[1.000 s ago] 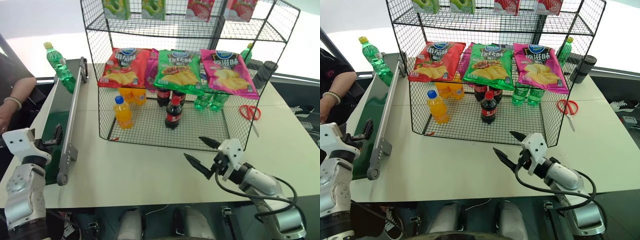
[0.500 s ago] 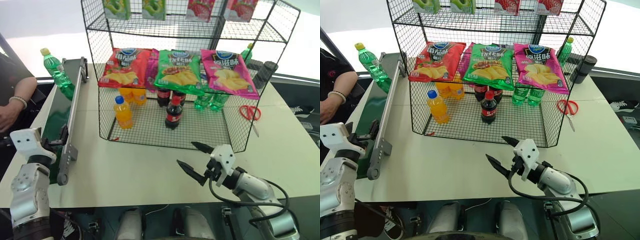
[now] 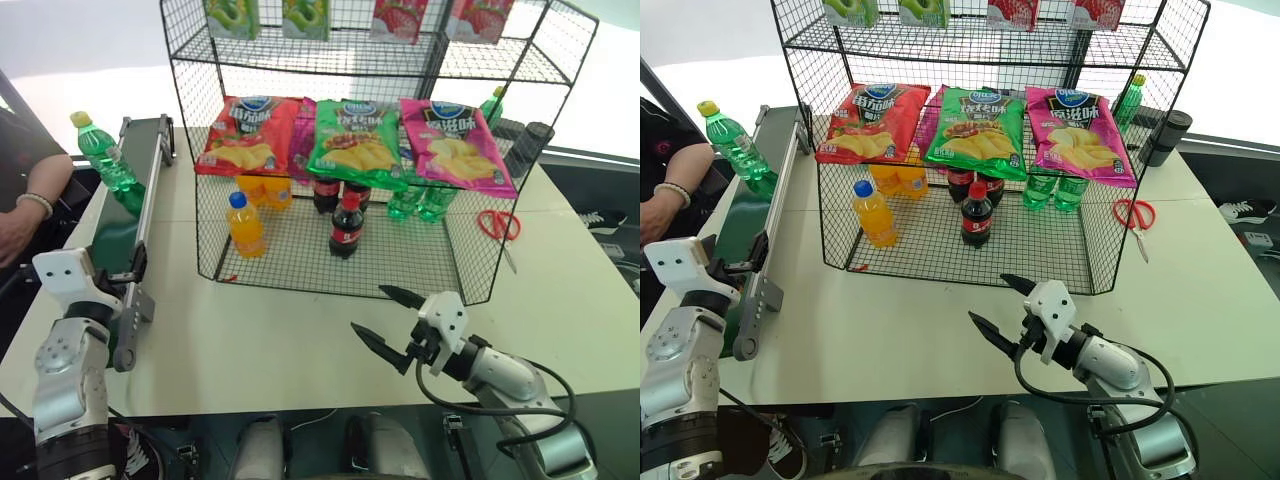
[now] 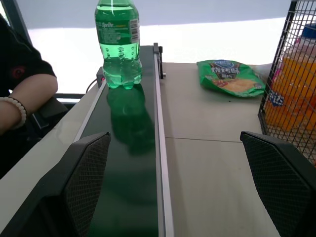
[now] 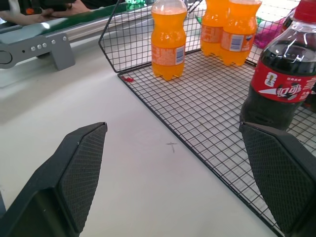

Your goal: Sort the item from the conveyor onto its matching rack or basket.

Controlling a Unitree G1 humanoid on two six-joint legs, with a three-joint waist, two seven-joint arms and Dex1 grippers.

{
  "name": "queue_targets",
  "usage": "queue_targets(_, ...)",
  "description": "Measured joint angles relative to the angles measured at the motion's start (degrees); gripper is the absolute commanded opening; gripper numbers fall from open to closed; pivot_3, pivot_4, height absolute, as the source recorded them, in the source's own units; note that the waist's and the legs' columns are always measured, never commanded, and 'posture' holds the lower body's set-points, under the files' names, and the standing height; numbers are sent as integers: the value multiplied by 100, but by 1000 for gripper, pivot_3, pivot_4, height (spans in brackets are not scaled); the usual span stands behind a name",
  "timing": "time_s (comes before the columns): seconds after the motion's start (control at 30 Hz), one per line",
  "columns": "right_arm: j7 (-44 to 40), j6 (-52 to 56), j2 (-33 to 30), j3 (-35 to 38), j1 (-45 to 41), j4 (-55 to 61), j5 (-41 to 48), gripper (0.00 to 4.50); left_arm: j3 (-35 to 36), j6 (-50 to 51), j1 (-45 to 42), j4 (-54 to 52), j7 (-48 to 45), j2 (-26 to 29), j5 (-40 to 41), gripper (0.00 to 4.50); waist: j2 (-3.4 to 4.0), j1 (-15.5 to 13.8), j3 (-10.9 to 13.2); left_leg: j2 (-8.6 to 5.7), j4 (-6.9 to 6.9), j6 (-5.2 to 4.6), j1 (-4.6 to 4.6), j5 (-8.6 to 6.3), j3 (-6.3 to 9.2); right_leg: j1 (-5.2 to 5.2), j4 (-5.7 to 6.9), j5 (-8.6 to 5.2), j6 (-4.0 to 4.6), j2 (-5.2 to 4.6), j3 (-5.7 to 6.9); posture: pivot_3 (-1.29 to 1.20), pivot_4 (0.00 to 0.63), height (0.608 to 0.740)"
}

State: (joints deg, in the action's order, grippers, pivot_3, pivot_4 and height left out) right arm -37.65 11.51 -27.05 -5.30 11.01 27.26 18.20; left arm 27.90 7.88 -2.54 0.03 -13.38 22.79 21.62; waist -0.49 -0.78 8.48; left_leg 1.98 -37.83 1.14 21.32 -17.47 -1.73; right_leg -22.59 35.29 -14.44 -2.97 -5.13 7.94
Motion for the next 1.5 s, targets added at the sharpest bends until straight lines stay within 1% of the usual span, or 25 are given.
queue_targets(0.27, -61, 10, -1, -41, -100, -13, 1, 4460, 6, -64, 107, 25, 218, -96, -77, 4500, -1, -2, 0, 0, 0, 0, 0, 0, 0, 0, 0, 0, 0, 0, 1, 0, 150, 740)
queue_targets(0.67, 6, 439, -11, -40, -297, 107, 65, 4460, 20, -95, 130, 163, 215, -91, -99, 4500, -1, -2, 0, 0, 0, 0, 1, 0, 0, -1, 0, 0, 0, -1, 1, 0, 150, 740)
queue_targets(1.33, 24, 570, -6, -40, -415, 169, 115, 4460, 66, -227, 139, 228, 337, -90, -131, 4500, -1, -1, -1, 0, 0, 0, 1, 0, 0, -1, 0, 0, 0, -1, 1, 0, 150, 740)
queue_targets(1.5, 28, 570, -7, -40, -412, 172, 117, 4460, 257, -360, 124, 416, 573, -88, -233, 4500, -1, 3, -1, 1, 0, 0, 1, 0, 0, -2, 0, 0, 0, -1, 1, 0, 150, 740)
